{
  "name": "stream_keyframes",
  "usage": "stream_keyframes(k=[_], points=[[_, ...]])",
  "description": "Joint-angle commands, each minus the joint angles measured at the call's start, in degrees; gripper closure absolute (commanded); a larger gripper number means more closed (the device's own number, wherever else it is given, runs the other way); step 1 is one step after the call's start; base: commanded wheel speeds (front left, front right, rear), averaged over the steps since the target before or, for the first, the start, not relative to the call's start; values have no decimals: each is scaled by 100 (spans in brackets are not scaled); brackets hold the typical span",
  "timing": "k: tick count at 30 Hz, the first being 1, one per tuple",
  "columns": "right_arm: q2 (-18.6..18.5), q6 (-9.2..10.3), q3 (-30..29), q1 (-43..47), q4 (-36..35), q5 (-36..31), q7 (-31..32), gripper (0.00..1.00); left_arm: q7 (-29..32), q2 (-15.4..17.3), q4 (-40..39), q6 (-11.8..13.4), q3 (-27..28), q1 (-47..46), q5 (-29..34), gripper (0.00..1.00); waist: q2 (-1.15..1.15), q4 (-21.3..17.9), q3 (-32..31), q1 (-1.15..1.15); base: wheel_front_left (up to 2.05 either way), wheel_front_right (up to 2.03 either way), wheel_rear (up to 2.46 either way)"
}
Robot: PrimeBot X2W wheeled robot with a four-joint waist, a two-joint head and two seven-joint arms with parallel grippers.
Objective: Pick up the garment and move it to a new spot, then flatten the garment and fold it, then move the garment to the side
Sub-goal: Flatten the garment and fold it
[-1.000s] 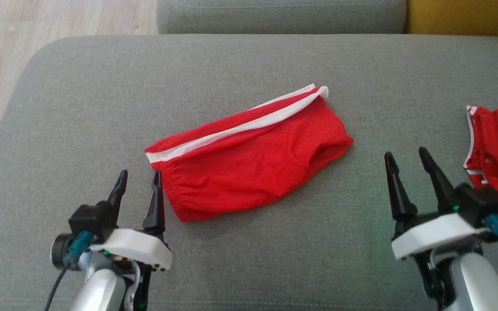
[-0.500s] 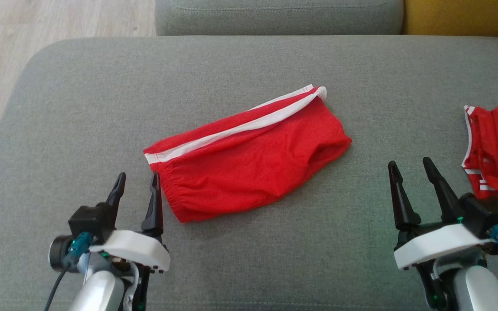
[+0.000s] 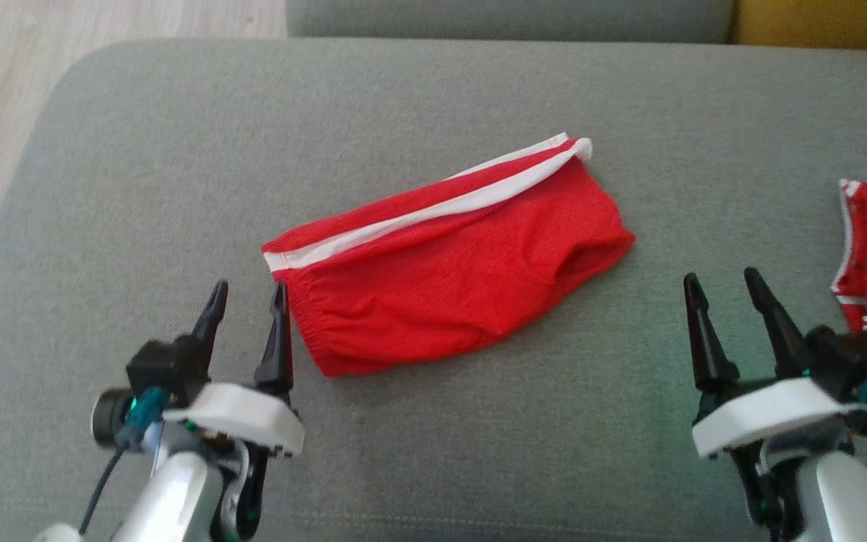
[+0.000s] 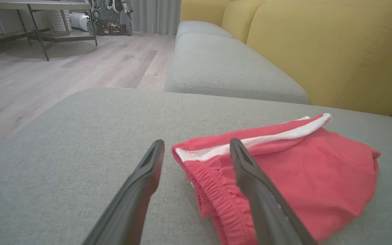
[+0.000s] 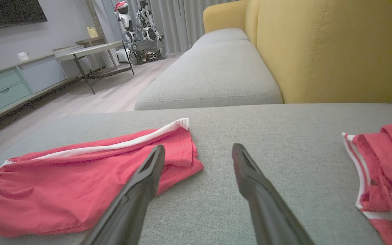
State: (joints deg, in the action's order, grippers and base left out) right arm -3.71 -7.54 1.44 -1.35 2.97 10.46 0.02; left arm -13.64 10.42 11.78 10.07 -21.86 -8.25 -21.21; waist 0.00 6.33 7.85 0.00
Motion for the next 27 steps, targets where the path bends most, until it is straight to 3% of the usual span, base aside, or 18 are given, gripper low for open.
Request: stream_keyframes(k=[1,11,22,23,24,27], points=[[-122,5,107,-419,-80,-39,18,0,-22,53,-202,-23,157,-393,71,0,0,129,157,0,0,0,0],[-513,5,279,-2015,1886,142,24,0,-102,-253,-25,-220,-28,-916,123,0,0,732,703,0,0,0,0],[-387,5,284,-2706,3753,306,580,0,-133,-455,172,-351,48,-996,138,0,0,942,766,0,0,0,0],[-351,5,286,-2706,3818,328,626,67,-134,-463,165,-353,71,-981,155,0,0,926,752,0,0,0,0],[-315,5,301,-2699,3856,359,651,100,-134,-469,156,-353,93,-962,173,0,0,904,738,0,0,0,0],[-228,5,360,-2621,3880,426,627,100,-134,-473,144,-359,154,-905,232,0,0,794,666,0,0,0,0]])
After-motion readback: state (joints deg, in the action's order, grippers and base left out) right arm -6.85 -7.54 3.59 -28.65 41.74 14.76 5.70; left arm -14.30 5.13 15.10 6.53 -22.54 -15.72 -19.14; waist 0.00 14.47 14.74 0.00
